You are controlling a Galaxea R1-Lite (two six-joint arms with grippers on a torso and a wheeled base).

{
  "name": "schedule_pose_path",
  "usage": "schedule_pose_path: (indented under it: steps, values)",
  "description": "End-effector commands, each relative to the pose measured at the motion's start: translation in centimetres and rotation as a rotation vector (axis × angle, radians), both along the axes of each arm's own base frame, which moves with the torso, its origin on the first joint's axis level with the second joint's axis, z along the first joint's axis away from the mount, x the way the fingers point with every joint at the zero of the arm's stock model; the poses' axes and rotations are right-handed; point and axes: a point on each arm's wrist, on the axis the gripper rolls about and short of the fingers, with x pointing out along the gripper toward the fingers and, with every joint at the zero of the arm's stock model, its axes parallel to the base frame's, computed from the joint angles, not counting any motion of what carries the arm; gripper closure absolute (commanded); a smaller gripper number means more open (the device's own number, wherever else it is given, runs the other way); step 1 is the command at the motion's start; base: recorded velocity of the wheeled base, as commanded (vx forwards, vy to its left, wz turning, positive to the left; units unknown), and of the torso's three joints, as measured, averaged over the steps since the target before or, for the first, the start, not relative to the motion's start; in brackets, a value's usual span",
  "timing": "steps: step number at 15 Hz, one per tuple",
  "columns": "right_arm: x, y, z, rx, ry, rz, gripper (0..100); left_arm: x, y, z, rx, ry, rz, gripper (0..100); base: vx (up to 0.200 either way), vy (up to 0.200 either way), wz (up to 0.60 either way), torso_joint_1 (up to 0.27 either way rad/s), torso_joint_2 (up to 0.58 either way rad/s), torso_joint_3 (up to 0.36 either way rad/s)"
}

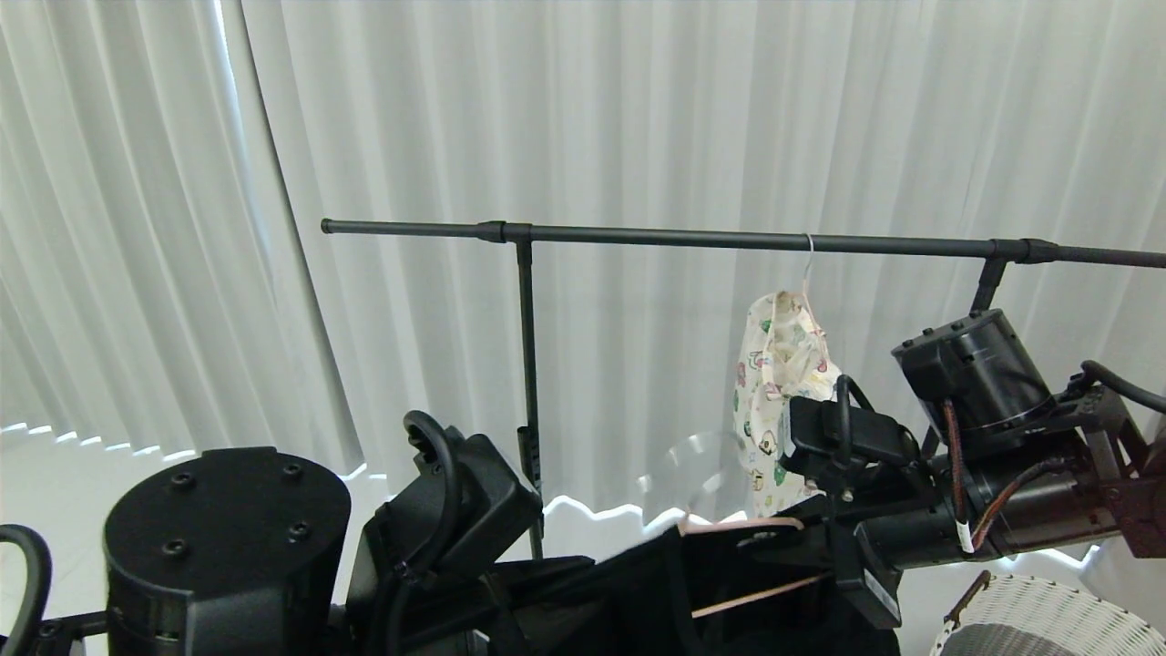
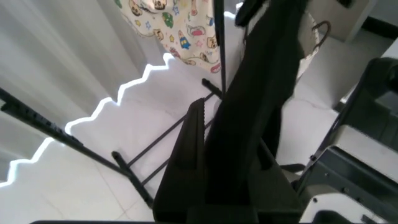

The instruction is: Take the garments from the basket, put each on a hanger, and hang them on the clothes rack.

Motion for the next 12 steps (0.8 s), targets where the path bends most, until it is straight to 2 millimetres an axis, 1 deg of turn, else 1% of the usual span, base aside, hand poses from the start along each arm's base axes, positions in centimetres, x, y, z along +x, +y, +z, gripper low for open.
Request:
schedule_pose_path:
  steps: [1, 5, 6, 9, 12]
  values:
    - [0.0, 0.0, 0.1, 0.004, -0.003, 0.001, 100, 0.0, 0.0, 0.0, 0.004, 0.001, 0.001, 100, 0.0, 0.0, 0.0, 0.0, 0.0, 0.0]
    - [-0.5, -0.1, 0.8, 0.046, -0.053, 0.011, 100, 0.0, 0.0, -0.2, 0.011, 0.006, 0.002, 100, 0.0, 0.0, 0.0, 0.0, 0.0, 0.0]
    - [-0.6, -0.2, 0.9, 0.058, -0.067, 0.011, 100, 0.1, 0.0, -0.3, 0.012, 0.007, 0.002, 0, 0.0, 0.0, 0.0, 0.0, 0.0, 0.0]
    - [-1.0, -0.5, 1.2, 0.104, -0.122, 0.013, 100, 0.3, -0.2, -0.4, 0.005, 0.002, 0.005, 0, 0.0, 0.0, 0.0, 0.0, 0.0, 0.0]
    - [-1.2, -1.1, 2.1, 0.144, -0.194, 0.016, 100, 1.2, -0.1, -1.0, -0.01, -0.016, 0.045, 0, 0.0, 0.0, 0.0, 0.0, 0.0, 0.0]
